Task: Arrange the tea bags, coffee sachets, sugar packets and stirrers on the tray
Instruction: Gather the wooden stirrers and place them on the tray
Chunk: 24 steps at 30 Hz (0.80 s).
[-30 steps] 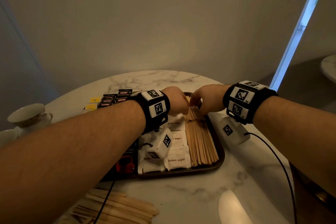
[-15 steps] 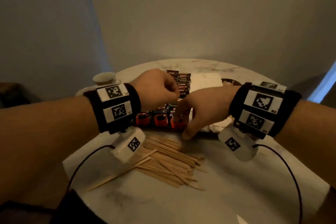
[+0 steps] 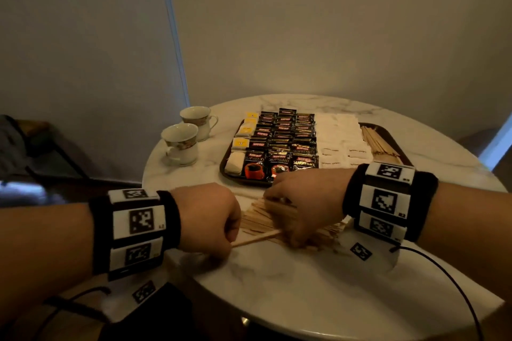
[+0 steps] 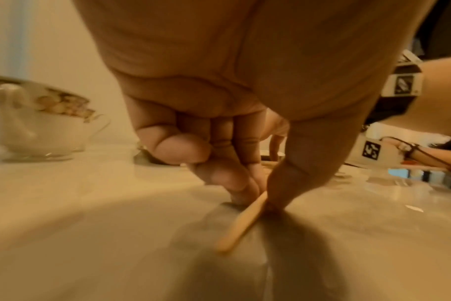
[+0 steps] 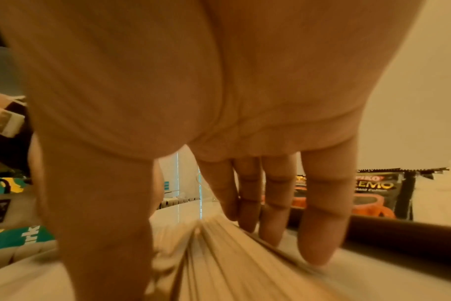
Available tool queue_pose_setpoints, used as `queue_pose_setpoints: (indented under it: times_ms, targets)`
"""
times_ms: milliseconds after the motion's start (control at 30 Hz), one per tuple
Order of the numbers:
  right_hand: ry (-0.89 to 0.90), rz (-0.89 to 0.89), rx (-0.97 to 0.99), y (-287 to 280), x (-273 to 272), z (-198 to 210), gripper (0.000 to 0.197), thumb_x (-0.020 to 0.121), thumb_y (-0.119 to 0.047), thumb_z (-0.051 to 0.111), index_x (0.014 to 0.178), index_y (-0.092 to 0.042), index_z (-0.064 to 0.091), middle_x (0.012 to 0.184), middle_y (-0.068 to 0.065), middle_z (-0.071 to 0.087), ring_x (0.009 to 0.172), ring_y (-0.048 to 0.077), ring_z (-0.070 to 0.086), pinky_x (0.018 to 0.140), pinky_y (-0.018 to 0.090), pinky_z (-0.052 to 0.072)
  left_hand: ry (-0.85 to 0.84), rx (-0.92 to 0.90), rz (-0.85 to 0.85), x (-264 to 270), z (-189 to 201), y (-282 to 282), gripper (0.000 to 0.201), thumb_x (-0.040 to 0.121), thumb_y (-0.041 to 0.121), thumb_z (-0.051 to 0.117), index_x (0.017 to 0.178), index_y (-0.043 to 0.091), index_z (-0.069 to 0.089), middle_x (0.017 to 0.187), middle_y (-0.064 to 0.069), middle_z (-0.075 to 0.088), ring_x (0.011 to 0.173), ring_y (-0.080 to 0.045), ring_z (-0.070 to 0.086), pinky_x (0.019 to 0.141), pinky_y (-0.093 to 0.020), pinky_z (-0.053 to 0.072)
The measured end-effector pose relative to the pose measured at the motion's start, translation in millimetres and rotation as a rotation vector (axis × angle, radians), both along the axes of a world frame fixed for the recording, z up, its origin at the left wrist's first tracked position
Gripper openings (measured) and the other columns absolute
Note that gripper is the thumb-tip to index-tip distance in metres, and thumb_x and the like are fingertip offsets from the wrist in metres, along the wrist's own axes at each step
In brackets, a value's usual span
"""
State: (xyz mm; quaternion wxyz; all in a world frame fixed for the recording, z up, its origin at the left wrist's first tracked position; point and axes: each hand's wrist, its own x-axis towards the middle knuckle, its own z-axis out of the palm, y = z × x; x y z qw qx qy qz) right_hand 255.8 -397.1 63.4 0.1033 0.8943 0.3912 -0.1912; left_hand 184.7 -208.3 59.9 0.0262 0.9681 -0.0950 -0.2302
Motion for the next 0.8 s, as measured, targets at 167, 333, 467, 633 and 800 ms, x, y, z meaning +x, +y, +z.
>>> queue_pose_setpoints:
  times_ms: [167,333,467,633,800]
  targets:
    - [0.072,-0.044,0.014,1.6,-1.7,0.2,0.087,0.070,-0.066,0.081,0.144,-0.034,0.047,0.132,-0.009,0.046,0.118,0.016,0.050,0.098,0.039,0.053,-0.095,0.003,-0.087,13.4,-6.6,-20.0,0.010,0.094,0.037,0.068,0.103,0.032,0.070,0.092,0.011,0.067,0.085,-0.006,0.061,0.075,-0.023,0.051]
    - [0.030,-0.080,0.029,7.8,-5.1,-5.4,0.066,0.085,-0.040,0.077,0.141,-0.029,0.046,0.128,-0.003,0.053,0.110,0.016,0.055,0.098,0.036,0.054,-0.253,-0.016,-0.140,26.6,-11.1,-26.4,0.011,0.092,0.043,0.069,0.094,0.032,0.065,0.088,0.011,0.063,0.082,-0.005,0.059,0.068,-0.022,0.047]
    - [0.053,-0.137,0.048,11.6,-2.3,-10.8,0.049,0.094,-0.032,0.065,0.137,-0.027,0.043,0.115,-0.003,0.060,0.099,0.016,0.060,0.089,0.035,0.056,-0.278,-0.058,-0.037,32.2,-10.3,-13.9,0.028,0.085,0.054,0.074,0.088,0.031,0.059,0.088,0.008,0.064,0.078,-0.008,0.059,0.066,-0.025,0.049]
    - [-0.042,-0.139,0.098,15.4,-0.5,-18.3,0.024,0.105,-0.035,0.047,0.127,-0.031,0.040,0.097,-0.004,0.060,0.084,0.017,0.060,0.077,0.038,0.055,-0.261,-0.164,0.122,33.1,-6.9,10.2,0.037,0.079,0.050,0.082,0.096,0.029,0.056,0.091,0.005,0.064,0.079,-0.012,0.059,0.066,-0.028,0.049]
    - [-0.024,-0.159,0.113,18.8,3.8,-20.2,0.033,0.104,-0.025,0.049,0.135,-0.030,0.040,0.109,0.000,0.063,0.093,0.021,0.063,0.085,0.044,0.058,-0.254,-0.290,0.228,33.3,-7.6,31.4,0.043,0.079,0.043,0.083,0.109,0.032,0.055,0.092,0.007,0.064,0.081,-0.011,0.062,0.070,-0.029,0.053]
